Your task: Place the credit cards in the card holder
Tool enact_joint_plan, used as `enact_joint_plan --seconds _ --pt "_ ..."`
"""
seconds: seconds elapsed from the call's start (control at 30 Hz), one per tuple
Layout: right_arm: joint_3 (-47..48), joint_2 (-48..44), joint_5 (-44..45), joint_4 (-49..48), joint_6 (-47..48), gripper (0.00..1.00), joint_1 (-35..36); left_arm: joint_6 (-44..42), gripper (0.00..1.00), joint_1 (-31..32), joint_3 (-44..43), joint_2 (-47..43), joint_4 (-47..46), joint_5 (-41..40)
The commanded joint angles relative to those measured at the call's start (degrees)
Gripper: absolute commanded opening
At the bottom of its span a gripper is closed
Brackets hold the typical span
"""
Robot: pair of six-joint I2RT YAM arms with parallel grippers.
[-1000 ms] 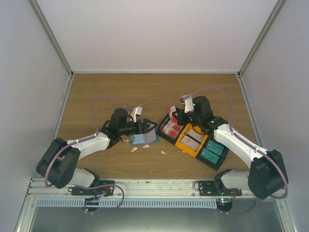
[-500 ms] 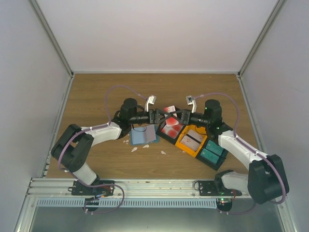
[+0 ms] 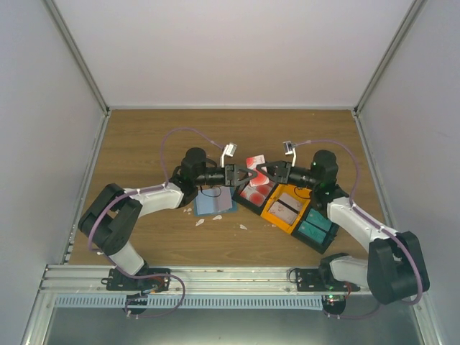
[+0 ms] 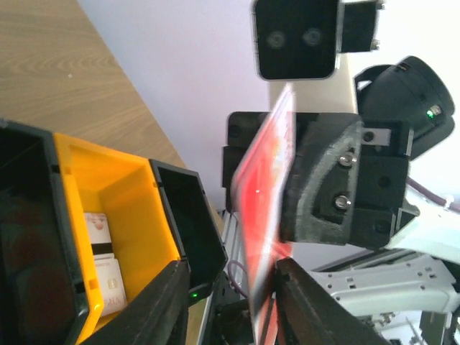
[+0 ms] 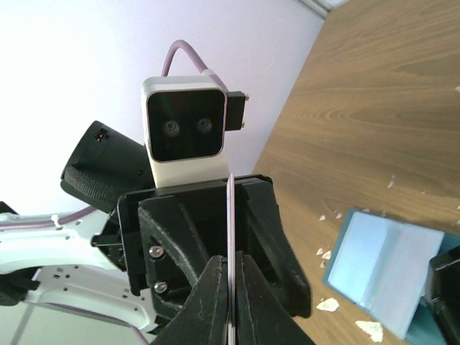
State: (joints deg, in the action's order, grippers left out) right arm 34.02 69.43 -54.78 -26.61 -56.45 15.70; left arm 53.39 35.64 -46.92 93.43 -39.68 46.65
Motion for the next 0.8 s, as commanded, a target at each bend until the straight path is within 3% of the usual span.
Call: enact_joint_plan --seconds 0.0,0.13,0.27,0.33,0.77 --pt "-0.5 -0.5 -3.8 -4.5 -2.6 0.03 -0.6 -0.3 0.29 0.5 -0.7 0.0 -3.8 1.4" --pt "-0.5 -1.3 -4.4 -3.2 -0.8 0.13 -1.0 -0.7 0.02 0.5 -1.0 -0.8 -3.7 2.1" --pt "-1.3 -3.6 -4.1 -2.8 1.0 0.37 -3.3 -2.0 0.0 0.4 -0.4 -2.7 -2.8 3.6" --pt "-1.7 -4.9 -3.9 -2.1 2.3 0.41 -4.5 -2.2 0.0 0.2 0.2 -4.0 -2.7 4.6" --pt "-2.4 -7.0 -7.4 3.9 10.5 0.34 -6.2 -1.0 0.0 -1.0 -0.9 -7.6 -1.8 11.4"
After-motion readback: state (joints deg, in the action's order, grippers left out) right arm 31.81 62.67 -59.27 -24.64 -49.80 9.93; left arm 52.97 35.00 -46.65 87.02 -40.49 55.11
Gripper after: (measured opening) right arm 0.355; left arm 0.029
